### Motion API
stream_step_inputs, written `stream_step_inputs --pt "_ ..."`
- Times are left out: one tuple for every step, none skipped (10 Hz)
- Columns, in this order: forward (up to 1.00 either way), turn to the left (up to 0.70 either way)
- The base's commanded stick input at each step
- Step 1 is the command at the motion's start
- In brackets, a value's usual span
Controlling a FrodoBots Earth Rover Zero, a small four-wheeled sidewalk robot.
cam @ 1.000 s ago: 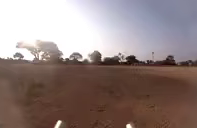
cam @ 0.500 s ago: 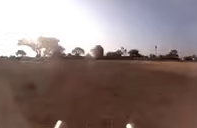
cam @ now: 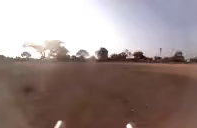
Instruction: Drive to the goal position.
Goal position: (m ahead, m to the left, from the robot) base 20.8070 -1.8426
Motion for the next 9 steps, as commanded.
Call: stream_step_inputs --pt "1.0 0.0" --pt "1.0 0.0" --pt "1.0 -0.08" --pt "1.0 -0.25" --pt "1.0 -0.4" --pt "1.0 -0.4" --pt "1.0 -0.4" --pt "1.0 -0.4" --pt "1.0 -0.4"
